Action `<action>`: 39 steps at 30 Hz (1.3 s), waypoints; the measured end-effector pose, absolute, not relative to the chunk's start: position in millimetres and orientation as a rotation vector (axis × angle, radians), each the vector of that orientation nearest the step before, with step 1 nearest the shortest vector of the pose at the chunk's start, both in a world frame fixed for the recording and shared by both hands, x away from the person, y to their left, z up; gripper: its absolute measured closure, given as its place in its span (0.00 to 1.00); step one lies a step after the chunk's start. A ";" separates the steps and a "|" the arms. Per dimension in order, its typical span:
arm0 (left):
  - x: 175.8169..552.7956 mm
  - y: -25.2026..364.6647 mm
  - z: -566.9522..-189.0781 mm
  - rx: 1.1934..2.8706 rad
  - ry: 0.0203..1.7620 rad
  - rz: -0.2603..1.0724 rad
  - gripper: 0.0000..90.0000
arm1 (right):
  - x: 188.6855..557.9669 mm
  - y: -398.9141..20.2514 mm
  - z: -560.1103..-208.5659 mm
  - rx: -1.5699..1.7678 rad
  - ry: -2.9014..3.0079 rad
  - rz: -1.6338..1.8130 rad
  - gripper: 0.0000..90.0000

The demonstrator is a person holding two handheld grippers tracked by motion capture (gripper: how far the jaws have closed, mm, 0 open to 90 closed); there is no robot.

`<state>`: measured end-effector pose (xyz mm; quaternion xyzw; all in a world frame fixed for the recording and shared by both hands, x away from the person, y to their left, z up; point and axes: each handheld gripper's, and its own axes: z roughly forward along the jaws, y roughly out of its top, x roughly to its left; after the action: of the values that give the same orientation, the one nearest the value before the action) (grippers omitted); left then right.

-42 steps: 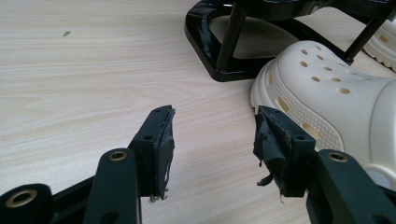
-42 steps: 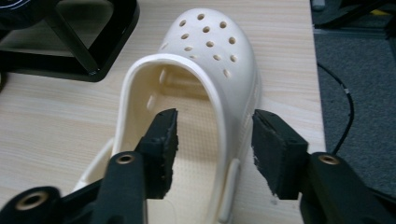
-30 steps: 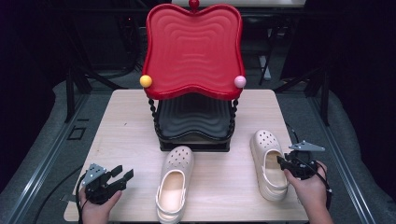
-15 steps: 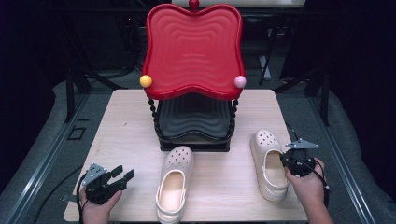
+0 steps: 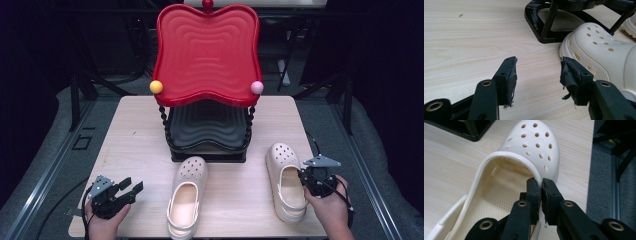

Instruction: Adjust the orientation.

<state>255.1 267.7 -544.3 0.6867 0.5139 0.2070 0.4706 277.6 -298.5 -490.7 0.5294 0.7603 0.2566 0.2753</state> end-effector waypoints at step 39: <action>252.3 257.3 -544.4 1.717 1.221 0.497 0.52 | 245.4 -161.4 -496.8 1.256 2.233 0.930 0.93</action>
<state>252.3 257.3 -544.4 0.7005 0.4982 0.2029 0.4690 245.4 -161.4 -496.8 0.4510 0.8016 0.3337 0.2065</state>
